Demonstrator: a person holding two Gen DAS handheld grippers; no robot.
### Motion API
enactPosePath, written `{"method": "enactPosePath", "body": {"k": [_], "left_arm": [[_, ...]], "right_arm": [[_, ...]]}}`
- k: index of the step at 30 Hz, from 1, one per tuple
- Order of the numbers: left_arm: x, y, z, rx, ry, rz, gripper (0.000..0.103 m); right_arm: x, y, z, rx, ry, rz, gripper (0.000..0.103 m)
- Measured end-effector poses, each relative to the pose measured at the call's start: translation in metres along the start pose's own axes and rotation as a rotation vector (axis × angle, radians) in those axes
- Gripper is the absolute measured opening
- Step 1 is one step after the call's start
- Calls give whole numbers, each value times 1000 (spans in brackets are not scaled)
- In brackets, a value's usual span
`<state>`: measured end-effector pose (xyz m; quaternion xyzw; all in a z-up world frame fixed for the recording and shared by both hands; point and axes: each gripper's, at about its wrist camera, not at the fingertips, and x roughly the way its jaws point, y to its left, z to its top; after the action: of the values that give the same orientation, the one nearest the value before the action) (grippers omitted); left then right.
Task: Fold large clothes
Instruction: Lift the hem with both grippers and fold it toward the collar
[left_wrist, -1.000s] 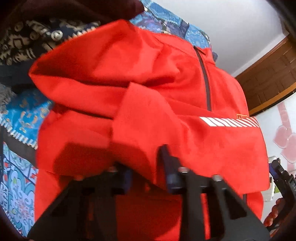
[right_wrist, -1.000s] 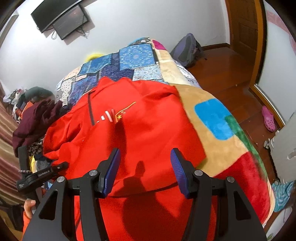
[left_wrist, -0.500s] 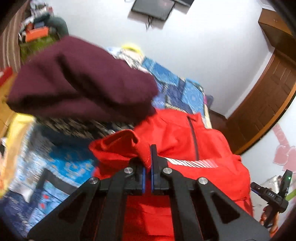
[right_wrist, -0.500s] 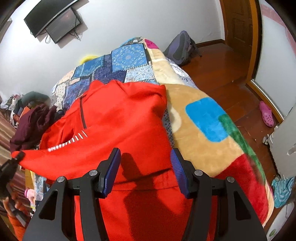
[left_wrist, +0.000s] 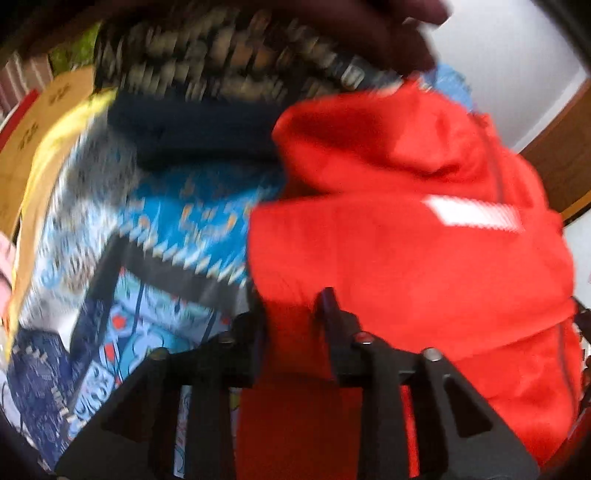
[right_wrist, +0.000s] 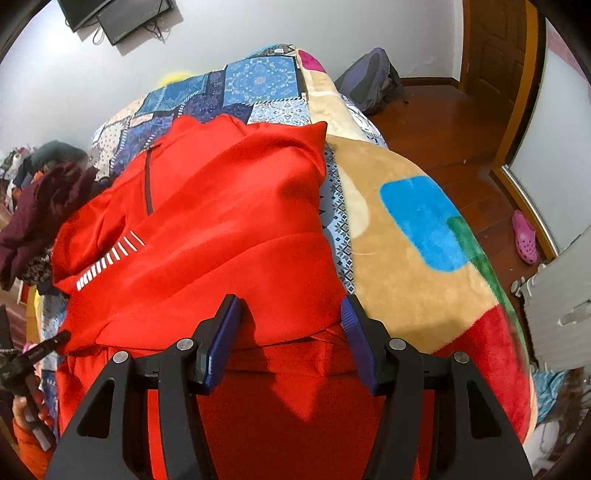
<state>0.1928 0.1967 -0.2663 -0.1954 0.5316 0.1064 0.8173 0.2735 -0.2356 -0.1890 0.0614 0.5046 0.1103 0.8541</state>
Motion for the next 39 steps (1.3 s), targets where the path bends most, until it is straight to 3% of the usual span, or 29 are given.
{"method": "enactPosePath", "body": {"k": [5, 8, 14, 22, 27, 31, 36, 39], "left_arm": [[-7, 10, -5, 1, 15, -3, 37], [-34, 4, 3, 44, -44, -19, 37], [-85, -30, 30, 140, -209, -57, 53], [-94, -99, 82, 243, -289, -121, 54], [-82, -146, 116, 300, -306, -173, 55], [-57, -169, 150, 290, -311, -133, 60], [-2, -185, 196, 213, -208, -157, 60], [27, -196, 212, 194, -173, -105, 60]], "right_arm": [[-2, 5, 3, -26, 5, -20, 54], [-9, 15, 14, -68, -18, -24, 54], [-32, 43, 48, -152, -135, -1, 54], [-28, 81, 97, -203, -191, 106, 54], [-6, 100, 131, -208, -186, 133, 54], [16, 104, 152, -166, -150, 170, 54], [52, 111, 174, -147, -103, 181, 54], [82, 114, 187, -106, -42, 200, 54]]}}
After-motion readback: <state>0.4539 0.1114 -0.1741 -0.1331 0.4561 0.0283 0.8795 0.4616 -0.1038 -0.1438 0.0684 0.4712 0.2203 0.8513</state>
